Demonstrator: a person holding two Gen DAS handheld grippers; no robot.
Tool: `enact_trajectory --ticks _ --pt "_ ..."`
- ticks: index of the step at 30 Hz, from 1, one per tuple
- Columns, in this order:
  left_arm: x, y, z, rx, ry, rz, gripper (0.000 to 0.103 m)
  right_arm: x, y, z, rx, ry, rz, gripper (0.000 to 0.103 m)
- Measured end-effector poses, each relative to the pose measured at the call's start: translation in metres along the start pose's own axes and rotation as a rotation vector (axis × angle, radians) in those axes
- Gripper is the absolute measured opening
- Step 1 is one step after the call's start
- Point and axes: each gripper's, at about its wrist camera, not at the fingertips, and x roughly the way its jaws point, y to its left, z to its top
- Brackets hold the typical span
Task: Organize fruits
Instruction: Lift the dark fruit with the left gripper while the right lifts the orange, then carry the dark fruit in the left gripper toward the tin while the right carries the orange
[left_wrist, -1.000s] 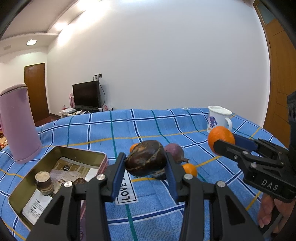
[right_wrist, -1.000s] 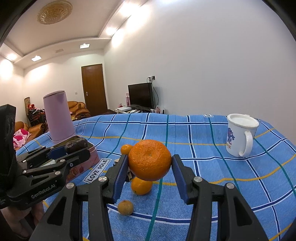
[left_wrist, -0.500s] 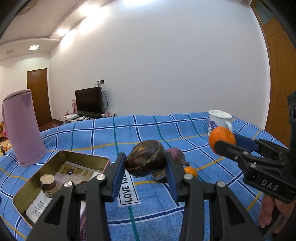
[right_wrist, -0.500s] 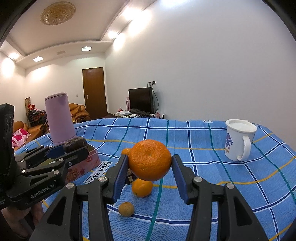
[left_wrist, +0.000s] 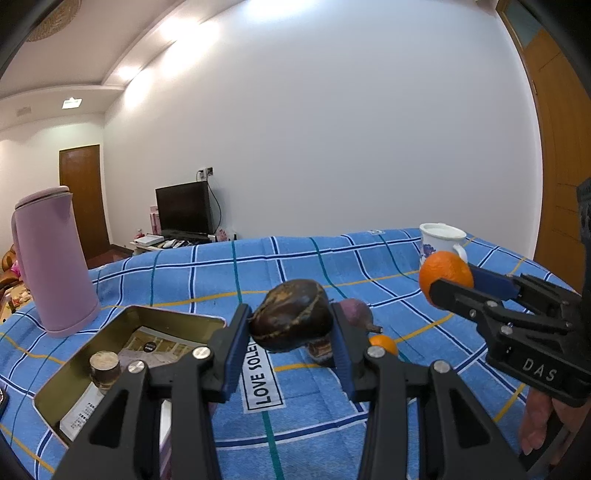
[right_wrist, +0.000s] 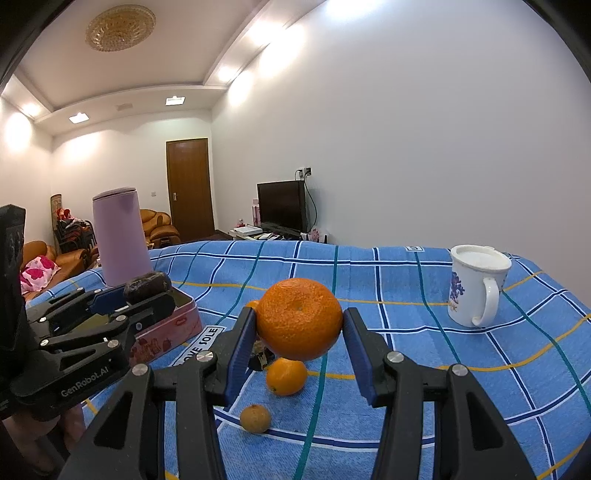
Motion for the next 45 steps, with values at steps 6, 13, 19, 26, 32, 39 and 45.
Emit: enact_trajectory --ticks 6,13,19,26,32,39,45 --pt "0.0 0.002 0.0 -0.003 0.007 0.005 0.043 0.001 0.003 0.0 -0.006 0.001 0.009 0.05" --pt "0.001 0.003 0.0 -0.009 0.016 0.01 0.043 0.003 0.007 0.001 -0.009 0.006 0.016 0.05" --pt "0.0 0.005 0.0 -0.01 0.021 0.013 0.043 0.005 0.008 0.001 -0.007 0.007 0.013 0.05" --pt "0.0 0.01 -0.001 -0.013 0.033 0.028 0.043 0.008 0.01 0.002 -0.008 0.016 0.011 0.05" --pt "0.0 0.019 -0.002 -0.026 0.044 0.041 0.043 0.014 0.02 0.002 -0.014 0.03 0.021 0.05" --pt "0.0 0.032 -0.005 -0.038 0.059 0.058 0.043 0.024 0.033 0.003 -0.027 0.046 0.045 0.05" --pt "0.0 0.048 -0.007 -0.055 0.076 0.083 0.043 0.033 0.047 0.003 -0.039 0.062 0.068 0.05"
